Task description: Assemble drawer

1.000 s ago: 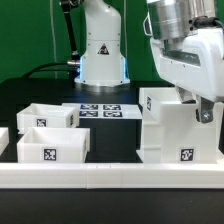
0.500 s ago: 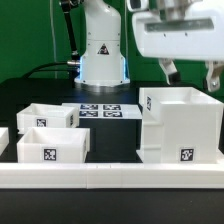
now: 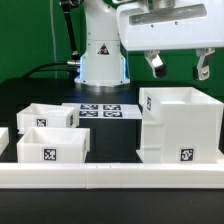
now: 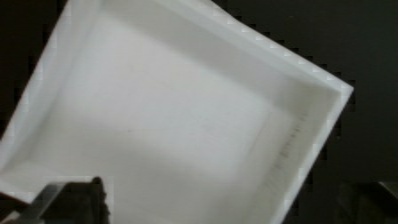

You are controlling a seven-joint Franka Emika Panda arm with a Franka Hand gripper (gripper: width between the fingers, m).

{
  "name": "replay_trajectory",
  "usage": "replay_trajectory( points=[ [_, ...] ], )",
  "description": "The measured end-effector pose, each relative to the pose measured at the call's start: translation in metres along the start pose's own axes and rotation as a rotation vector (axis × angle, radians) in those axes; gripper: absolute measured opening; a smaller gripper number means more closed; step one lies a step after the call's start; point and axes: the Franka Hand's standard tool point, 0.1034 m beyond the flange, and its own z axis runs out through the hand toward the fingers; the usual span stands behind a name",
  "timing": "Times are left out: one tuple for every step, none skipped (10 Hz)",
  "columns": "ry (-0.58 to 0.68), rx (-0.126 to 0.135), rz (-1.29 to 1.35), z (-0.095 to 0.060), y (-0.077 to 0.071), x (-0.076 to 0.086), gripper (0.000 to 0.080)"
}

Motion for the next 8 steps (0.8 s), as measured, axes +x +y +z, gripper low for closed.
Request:
replay_trajectory(
  points=[
    [0.0, -0.022, -0.09, 0.001, 0.014, 0.008, 0.0649],
    [0.006, -0.034, -0.161, 0.001, 0.033, 0.021, 0.0649],
    [0.014, -0.041, -0.191, -0.001, 0.052, 0.035, 0.0649],
    [0.014, -0.038, -0.195, -0.003, 0.063, 0.047, 0.0649],
    [0.014, -0.028, -0.184, -0.004, 0.066, 0.053, 0.0649],
    [0.013, -0.029, -0.193, -0.003, 0.063, 0.05, 0.0649],
    [0.012, -0.03, -0.194, -0.002, 0.062, 0.049, 0.0649],
    [0.012, -0.03, -0.193, -0.002, 0.063, 0.05, 0.0649]
  ],
)
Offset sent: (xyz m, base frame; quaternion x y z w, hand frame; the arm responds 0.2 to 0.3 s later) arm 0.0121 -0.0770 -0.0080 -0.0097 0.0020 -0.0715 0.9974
